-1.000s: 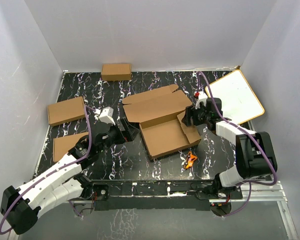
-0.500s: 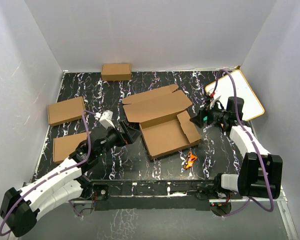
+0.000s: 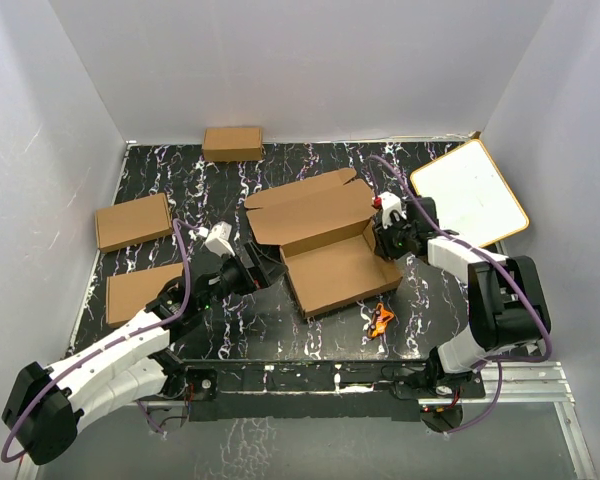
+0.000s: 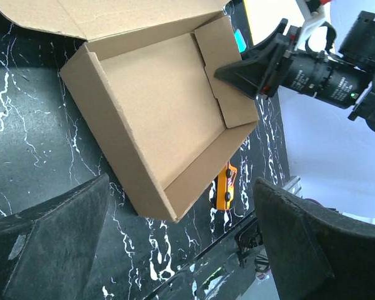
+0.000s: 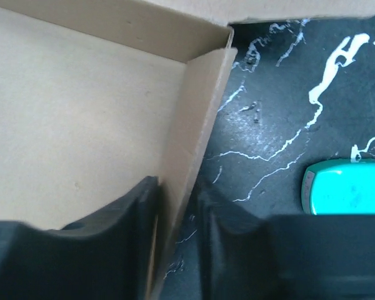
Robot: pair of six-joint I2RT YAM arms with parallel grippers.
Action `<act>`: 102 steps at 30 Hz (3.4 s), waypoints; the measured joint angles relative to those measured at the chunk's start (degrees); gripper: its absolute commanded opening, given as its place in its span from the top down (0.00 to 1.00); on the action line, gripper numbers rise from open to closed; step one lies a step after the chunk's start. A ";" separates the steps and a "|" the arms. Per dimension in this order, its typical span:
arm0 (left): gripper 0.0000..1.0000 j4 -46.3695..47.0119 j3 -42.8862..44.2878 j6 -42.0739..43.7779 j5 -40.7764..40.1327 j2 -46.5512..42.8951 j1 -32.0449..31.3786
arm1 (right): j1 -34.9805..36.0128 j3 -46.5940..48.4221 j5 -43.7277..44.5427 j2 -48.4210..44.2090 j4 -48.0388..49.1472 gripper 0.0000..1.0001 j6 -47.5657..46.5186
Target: Fold the paper box
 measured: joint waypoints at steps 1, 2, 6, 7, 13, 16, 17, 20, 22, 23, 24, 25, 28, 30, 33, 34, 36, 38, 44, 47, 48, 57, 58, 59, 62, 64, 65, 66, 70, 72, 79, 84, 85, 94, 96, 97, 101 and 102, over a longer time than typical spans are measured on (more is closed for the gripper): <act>0.06 0.17 -0.02 -0.17 0.04 0.02 0.00 | 0.66 0.35 1.92 0.79 -0.04 0.84 -0.15; 0.06 0.39 -0.07 -0.22 0.11 0.02 0.00 | 1.20 0.66 3.82 1.57 0.00 0.89 -0.48; 0.06 0.81 -0.24 -0.63 0.26 0.02 0.00 | 3.37 1.68 11.30 2.45 0.44 0.92 -0.63; 0.06 0.83 -0.31 -0.68 0.31 0.02 0.00 | 4.07 1.68 12.87 2.47 0.52 0.92 -0.85; 0.06 0.83 -0.68 -1.05 0.42 0.02 0.00 | 6.84 1.73 18.56 2.67 1.29 0.89 -0.61; 0.07 1.14 -0.70 -1.46 0.79 0.90 0.00 | 6.80 1.90 18.80 2.69 1.11 0.69 -0.39; 0.07 1.20 -0.70 -1.68 0.98 1.29 0.00 | 6.67 1.90 18.69 2.69 1.07 0.67 -0.31; 0.07 1.29 -0.70 -2.12 1.49 2.38 0.00 | 5.97 1.90 17.49 2.69 0.17 0.58 -0.26; 0.07 1.33 -0.68 -2.36 1.73 3.10 0.00 | 5.18 1.90 16.26 2.58 -0.52 0.53 -0.17; 0.08 1.38 -0.70 -2.56 1.79 3.52 0.00 | 4.74 1.90 15.54 2.45 -0.90 0.52 -0.11; 0.08 1.49 -0.68 -2.64 1.90 3.89 0.00 | 4.37 1.90 14.80 2.23 -1.25 0.50 -0.07; 0.08 1.68 -0.68 -2.78 1.99 4.42 0.00 | 3.93 1.90 13.92 1.84 -1.66 0.48 -0.02; 0.09 2.47 -0.68 -3.21 2.45 6.19 0.00 | 2.75 1.92 11.30 0.44 -2.29 0.43 -0.11; 0.09 3.04 -0.63 -3.41 2.82 7.93 0.00 | 1.90 2.08 9.20 -0.55 -2.93 0.39 -0.17; 0.10 3.34 -0.15 -3.58 3.10 10.93 0.00 | 0.11 2.34 4.98 -2.03 -4.17 0.38 -0.72; 0.10 3.15 0.31 -3.58 3.04 11.91 0.00 | -0.66 2.45 3.32 -2.56 -4.79 0.38 -1.01; 0.11 1.90 2.47 -3.61 2.47 14.93 0.00 | -2.56 2.54 -0.22 -3.69 -5.84 0.38 -1.99; 0.11 1.09 4.90 -3.37 1.81 17.88 0.00 | -4.72 2.54 -3.74 -5.03 -6.91 0.38 -2.86; 0.12 0.98 10.27 -2.49 1.18 25.90 0.00 | -10.82 2.54 -13.46 -10.01 -8.87 0.37 -5.05; 0.11 -0.31 12.66 -2.10 0.46 29.31 -0.02 | -12.76 2.51 -17.35 -11.67 -9.01 0.37 -5.79; 0.11 -1.29 13.79 -1.95 0.04 30.36 -0.02 | -13.20 2.47 -18.60 -12.17 -9.03 0.37 -6.23; 0.10 -6.08 21.92 2.27 -2.80 37.00 -0.02 | -13.81 0.20 -31.47 -18.60 -13.07 0.37 -13.79; 0.10 -6.36 22.51 2.75 -2.95 37.59 -0.02 | -13.81 0.20 -32.68 -19.08 -14.19 0.37 -15.21; 0.10 -6.67 23.12 3.30 -3.10 38.27 -0.02 | -13.79 0.26 -34.21 -19.58 -16.04 0.37 -17.40; 0.09 -7.76 25.22 4.96 -3.50 40.15 0.00 | -13.79 1.44 -36.26 -19.54 -22.43 0.37 -23.39; 0.08 -8.26 26.21 5.79 -3.87 40.63 0.00 | -13.75 4.04 -37.20 -18.58 -28.94 0.37 -29.70; 0.08 -8.63 26.64 6.25 -4.13 40.65 0.00 | -13.70 5.60 -37.73 -17.94 -32.46 0.38 -33.62; 0.08 -9.05 26.99 6.64 -4.44 40.52 0.00 | -13.70 7.21 -38.27 -17.29 -36.35 0.39 -38.34; 0.07 -11.28 27.26 8.13 -5.25 38.49 0.00 | -13.22 9.73 -39.43 -15.47 -50.93 0.42 -57.35; 0.08 -11.67 25.88 8.52 -5.18 35.30 0.00 | -12.37 9.14 -39.12 -15.30 -56.15 0.42 -63.60; 0.08 -9.60 14.64 8.20 -3.26 15.04 -0.09 | -3.02 2.49 -33.05 -19.06 -63.80 0.40 -80.43; 0.08 -7.34 8.07 6.78 -2.75 4.63 -0.11 | 5.64 0.55 -26.67 -21.49 -64.74 0.37 -87.03; 0.08 -7.23 7.23 6.49 -2.75 3.43 -0.11 | 6.88 0.28 -25.07 -21.33 -64.72 0.36 -88.39; 0.08 -7.37 5.42 5.22 -2.91 -0.55 -0.11 | 13.60 -1.77 -13.66 -18.16 -62.88 0.24 -95.19; 0.08 -7.37 4.92 5.07 -3.04 -0.85 -0.11 | 14.47 -1.79 -12.20 -17.73 -62.25 0.24 -95.67; 0.08 -7.45 4.68 4.96 -3.08 -0.87 -0.11 | 14.95 -1.79 -11.45 -17.46 -61.57 0.25 -95.80; 0.08 -7.85 4.11 4.76 -3.19 -0.85 -0.11 | 16.26 -2.19 -9.53 -16.35 -58.77 0.28 -95.86; 0.08 -7.91 4.07 4.74 -3.23 -0.85 -0.11 | 16.46 -2.47 -9.27 -16.09 -58.14 0.29 -95.86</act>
